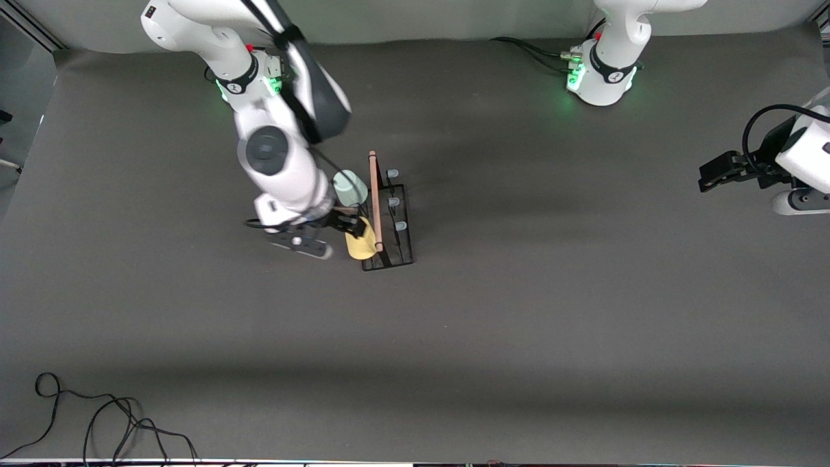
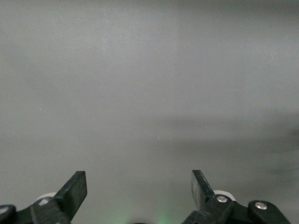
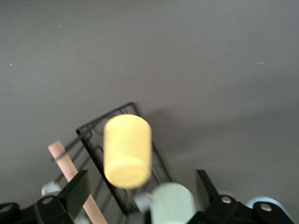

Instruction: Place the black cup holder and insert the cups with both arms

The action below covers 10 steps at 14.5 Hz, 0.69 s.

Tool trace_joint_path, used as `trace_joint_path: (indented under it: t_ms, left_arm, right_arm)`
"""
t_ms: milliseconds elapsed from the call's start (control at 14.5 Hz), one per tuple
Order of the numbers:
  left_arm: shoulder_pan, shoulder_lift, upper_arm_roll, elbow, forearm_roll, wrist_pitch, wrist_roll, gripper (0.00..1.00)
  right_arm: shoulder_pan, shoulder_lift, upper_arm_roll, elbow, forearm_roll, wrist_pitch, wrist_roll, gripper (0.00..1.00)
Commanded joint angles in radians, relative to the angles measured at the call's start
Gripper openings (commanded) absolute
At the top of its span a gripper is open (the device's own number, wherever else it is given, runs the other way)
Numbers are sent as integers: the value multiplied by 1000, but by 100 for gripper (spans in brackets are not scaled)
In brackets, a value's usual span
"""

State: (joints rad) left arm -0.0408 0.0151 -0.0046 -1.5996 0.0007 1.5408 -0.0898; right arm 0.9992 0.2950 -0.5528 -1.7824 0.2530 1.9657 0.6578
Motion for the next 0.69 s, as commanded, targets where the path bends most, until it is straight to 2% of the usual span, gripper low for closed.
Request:
trace_joint_path:
  t_ms: [0,207,414,622]
  left_arm:
    - [-8,-18,3,-8,7,8,10,100]
    - [-11,-27,2,-2,7,2,10,100]
    - [-11,-29,2,3,7,-1,4,100]
    - [-10,-29,2,3,5,-1,1,100]
  right_arm:
    - [3,-83,-117,96,-20,-241,-183,100]
    - [3,-118,-240,182,-87,-414,-390,100]
    - [4,-177,-357,219,-127,-442,-581,100]
    - [4,-182,-450,253,-130,-432,-632,100]
